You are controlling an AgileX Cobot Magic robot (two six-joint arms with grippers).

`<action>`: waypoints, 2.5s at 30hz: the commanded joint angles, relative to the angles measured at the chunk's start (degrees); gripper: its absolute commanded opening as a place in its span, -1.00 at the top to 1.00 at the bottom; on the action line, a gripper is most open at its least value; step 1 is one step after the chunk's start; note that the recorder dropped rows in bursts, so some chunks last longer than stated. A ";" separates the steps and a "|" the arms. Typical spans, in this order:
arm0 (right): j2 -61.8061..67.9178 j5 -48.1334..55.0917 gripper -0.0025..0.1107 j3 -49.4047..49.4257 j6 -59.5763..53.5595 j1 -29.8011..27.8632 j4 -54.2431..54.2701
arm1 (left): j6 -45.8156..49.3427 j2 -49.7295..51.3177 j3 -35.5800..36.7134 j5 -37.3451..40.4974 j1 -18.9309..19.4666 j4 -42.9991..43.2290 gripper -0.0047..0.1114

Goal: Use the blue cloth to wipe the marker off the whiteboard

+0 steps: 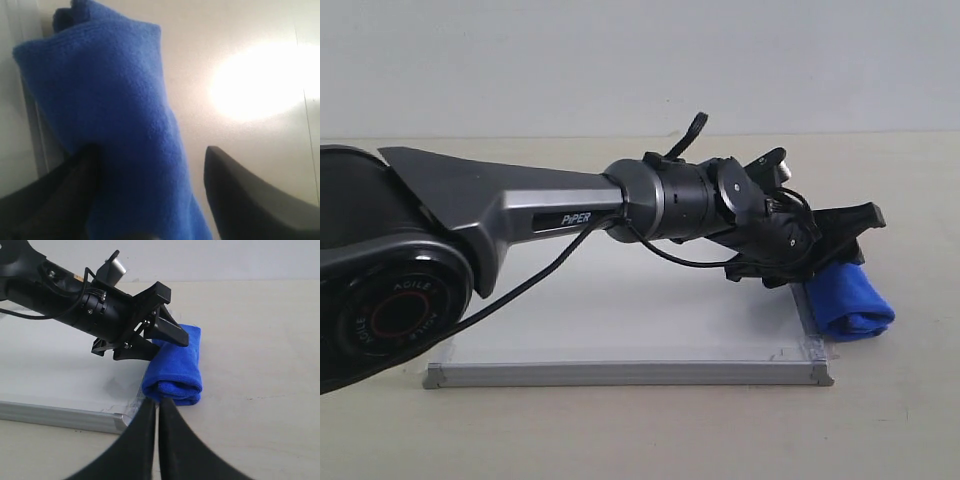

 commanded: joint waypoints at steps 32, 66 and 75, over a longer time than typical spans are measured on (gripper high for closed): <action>-0.33 -0.67 0.96 -0.06 -0.19 -0.21 -0.32 | -1.16 -34.68 25.73 24.33 8.53 39.99 0.84; -0.33 -0.77 0.96 -0.06 -0.19 -0.21 -0.32 | -1.15 -89.80 89.58 -26.87 11.39 31.20 0.84; -0.33 -0.77 0.96 -0.06 -0.19 -0.21 -0.32 | 3.42 -104.55 93.43 -25.83 24.70 31.34 0.84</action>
